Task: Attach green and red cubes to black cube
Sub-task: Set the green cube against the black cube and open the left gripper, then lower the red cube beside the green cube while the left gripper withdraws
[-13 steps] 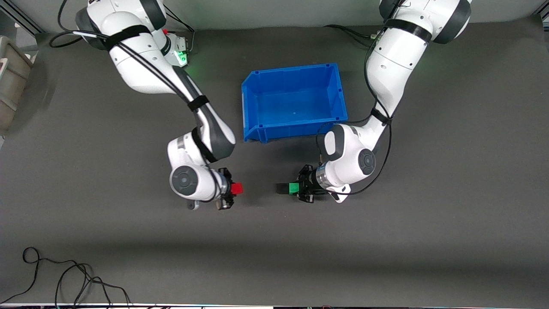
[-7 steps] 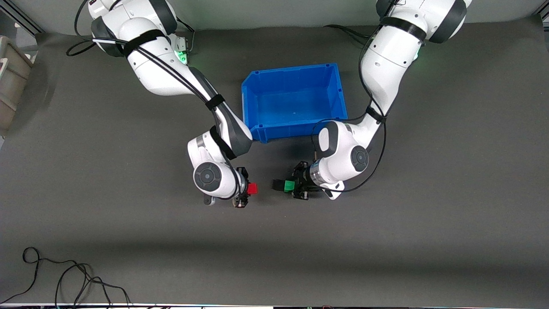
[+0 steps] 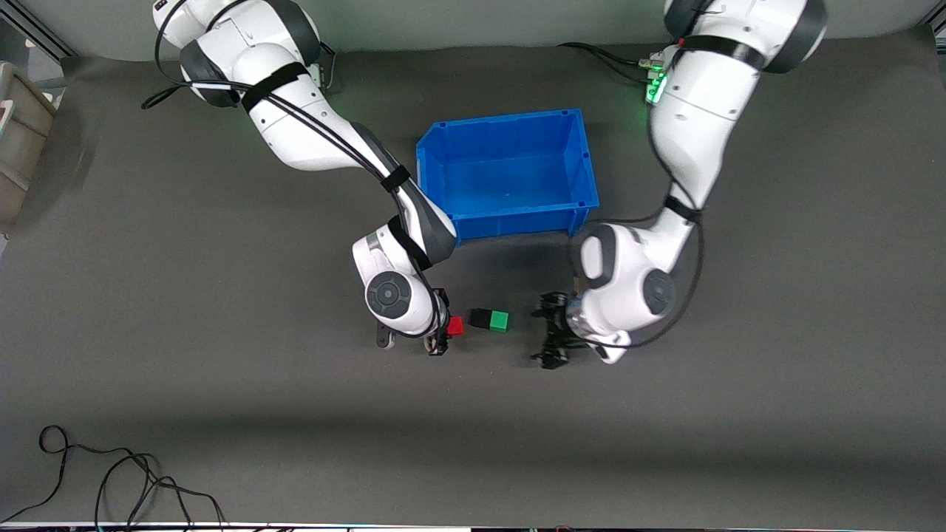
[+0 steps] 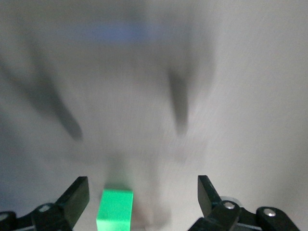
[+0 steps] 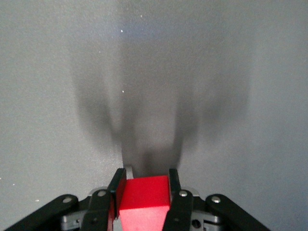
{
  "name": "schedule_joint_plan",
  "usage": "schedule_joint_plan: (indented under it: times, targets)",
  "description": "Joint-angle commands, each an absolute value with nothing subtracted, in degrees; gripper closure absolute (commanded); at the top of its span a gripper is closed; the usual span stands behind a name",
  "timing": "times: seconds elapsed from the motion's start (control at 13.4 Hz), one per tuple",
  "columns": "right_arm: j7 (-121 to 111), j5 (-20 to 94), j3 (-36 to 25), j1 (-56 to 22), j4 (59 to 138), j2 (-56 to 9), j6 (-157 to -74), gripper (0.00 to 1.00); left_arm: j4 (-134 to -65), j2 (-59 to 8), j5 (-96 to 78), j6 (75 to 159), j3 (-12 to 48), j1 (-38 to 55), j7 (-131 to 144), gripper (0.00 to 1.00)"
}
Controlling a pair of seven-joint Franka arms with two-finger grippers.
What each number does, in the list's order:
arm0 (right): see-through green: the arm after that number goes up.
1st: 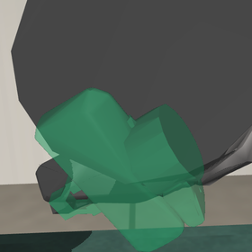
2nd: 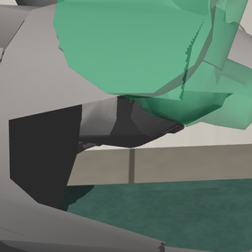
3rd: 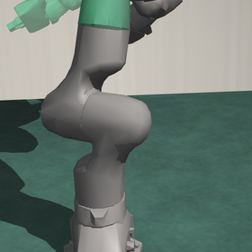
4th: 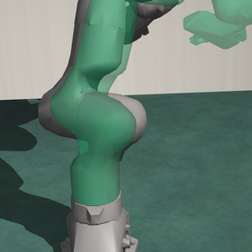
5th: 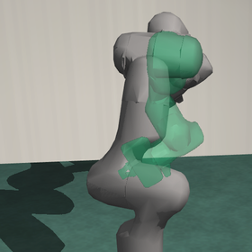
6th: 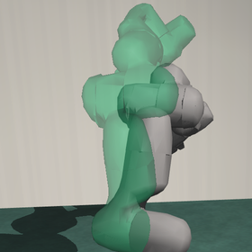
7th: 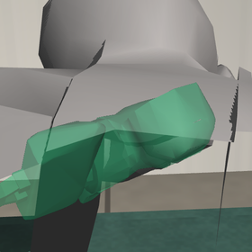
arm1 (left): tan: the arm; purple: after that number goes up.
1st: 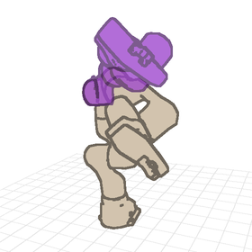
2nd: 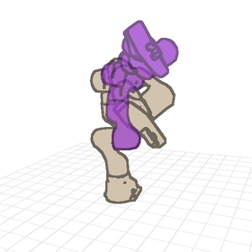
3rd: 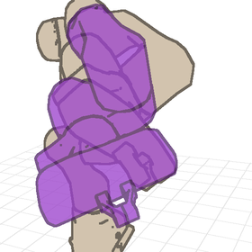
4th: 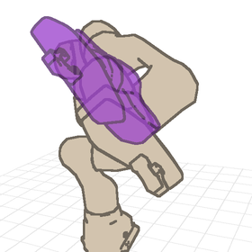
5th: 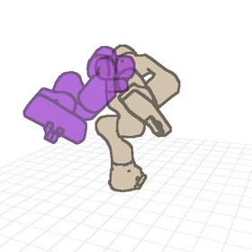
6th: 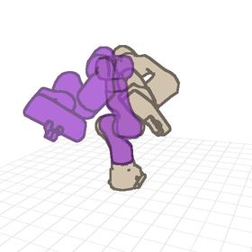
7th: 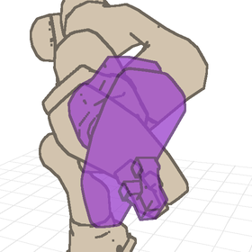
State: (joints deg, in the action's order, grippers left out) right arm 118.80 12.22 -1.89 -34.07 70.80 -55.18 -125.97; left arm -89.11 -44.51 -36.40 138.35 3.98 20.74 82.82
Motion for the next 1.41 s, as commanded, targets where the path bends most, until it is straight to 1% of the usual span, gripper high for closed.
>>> schedule_joint_plan:
  times: [0.0,0.15,0.3,0.6,1.04,1.12,1.19,1.34]
  targets:
    - [121.64,11.16,-2.29,-34.89,68.2,-56.51,-125.77,1.0,-90.0,-39.65,-32.61,126.87,4.31,13.65,77.46,0.0]
    - [121.82,11.16,-2.29,-35.42,68.46,-56.51,-125.68,1.0,-90.09,-36.75,-30.69,118.52,4.31,8.46,70.78,0.0]
    - [122.87,10.99,-2.29,-36.21,68.55,-56.51,-125.51,1.0,-90.0,-34.29,-25.16,112.26,4.31,3.89,67.34,0.0]
    - [123.05,11.08,-2.29,-37.09,68.82,-56.34,-125.42,1.0,-89.82,-30.68,-20.14,105.4,4.31,-2.62,56.46,0.0]
    - [123.4,11.16,-2.29,-37.09,68.91,-56.51,-125.51,1.0,-89.3,-22.07,-13.55,95.72,4.31,-10.8,38.69,0.0]
    - [123.22,10.73,-2.29,-37.09,68.91,-56.51,-125.51,0.65,-89.3,-20.84,-12.84,95.19,4.31,-10.9,36.67,0.0]
    - [122.87,10.46,-2.37,-37.18,68.82,-56.51,-125.68,0.02,-88.95,-19.61,-12.75,94.49,4.31,-10.9,34.82,0.0]
    - [122.26,10.55,-2.55,-36.83,67.77,-55.82,-125.77,0.0,-87.11,-17.24,-11.35,91.42,4.04,-10.9,30.09,0.0]
